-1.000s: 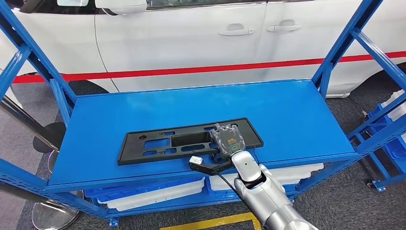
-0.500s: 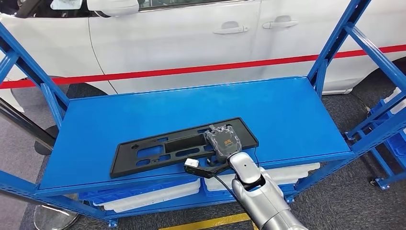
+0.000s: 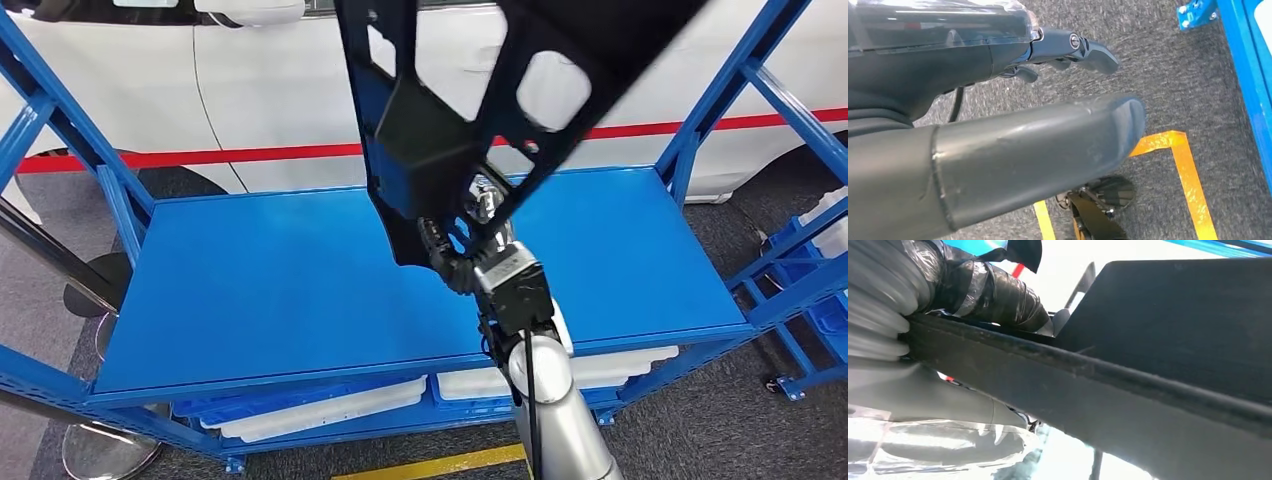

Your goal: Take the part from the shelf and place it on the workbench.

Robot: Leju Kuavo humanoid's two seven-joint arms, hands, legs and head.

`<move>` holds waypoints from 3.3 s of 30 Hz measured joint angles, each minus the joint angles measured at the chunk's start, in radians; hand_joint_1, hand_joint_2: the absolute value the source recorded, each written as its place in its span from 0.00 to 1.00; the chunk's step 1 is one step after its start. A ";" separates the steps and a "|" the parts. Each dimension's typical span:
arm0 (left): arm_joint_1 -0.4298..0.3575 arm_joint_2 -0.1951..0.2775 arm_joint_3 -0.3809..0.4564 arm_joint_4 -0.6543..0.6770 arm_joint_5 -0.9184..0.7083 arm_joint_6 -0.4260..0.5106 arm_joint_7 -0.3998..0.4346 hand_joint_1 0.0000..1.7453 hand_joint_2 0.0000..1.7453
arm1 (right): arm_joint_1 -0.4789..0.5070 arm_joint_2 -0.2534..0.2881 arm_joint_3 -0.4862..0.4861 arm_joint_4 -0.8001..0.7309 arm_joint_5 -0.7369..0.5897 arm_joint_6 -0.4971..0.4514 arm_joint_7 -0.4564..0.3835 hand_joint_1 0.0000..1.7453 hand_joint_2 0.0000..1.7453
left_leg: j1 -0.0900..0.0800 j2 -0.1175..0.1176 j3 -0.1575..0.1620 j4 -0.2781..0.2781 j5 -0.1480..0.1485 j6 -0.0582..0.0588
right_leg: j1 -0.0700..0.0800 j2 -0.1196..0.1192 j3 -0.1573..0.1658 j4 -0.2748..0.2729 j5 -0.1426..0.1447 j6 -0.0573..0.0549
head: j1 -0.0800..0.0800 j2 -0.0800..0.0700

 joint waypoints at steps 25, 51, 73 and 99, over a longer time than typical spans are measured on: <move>-0.002 -0.003 0.068 -0.001 0.045 0.012 0.016 0.00 0.00 | 0.151 -0.049 -0.003 -0.119 -0.111 0.010 -0.033 1.00 1.00 | 0.001 0.000 0.006 -0.010 0.005 -0.006 | 0.006 -0.002 0.111 -0.203 0.052 -0.011 | 0.000 0.000; -0.009 -0.008 0.074 -0.001 0.042 0.012 0.034 0.00 0.00 | 0.290 -0.092 0.053 -0.155 -0.119 0.030 -0.062 1.00 1.00 | -0.012 0.002 0.084 0.012 -0.089 -0.019 | 0.011 -0.009 0.054 -0.231 0.147 -0.045 | 0.000 0.000; -0.007 -0.013 0.076 -0.002 0.039 0.008 0.043 0.00 0.00 | 0.307 -0.101 0.062 -0.158 -0.131 0.044 -0.067 1.00 1.00 | -0.006 0.009 -0.081 0.101 -0.052 -0.047 | -0.005 -0.012 0.163 -0.253 0.067 -0.050 | 0.000 0.000; -0.003 -0.027 0.090 -0.014 0.050 0.009 0.055 0.00 0.00 | 0.496 -0.115 0.035 -0.261 -0.204 0.176 -0.177 1.00 1.00 | -0.012 0.015 -0.041 0.013 0.033 -0.015 | 0.001 -0.005 0.221 -0.240 0.011 -0.014 | -0.001 0.000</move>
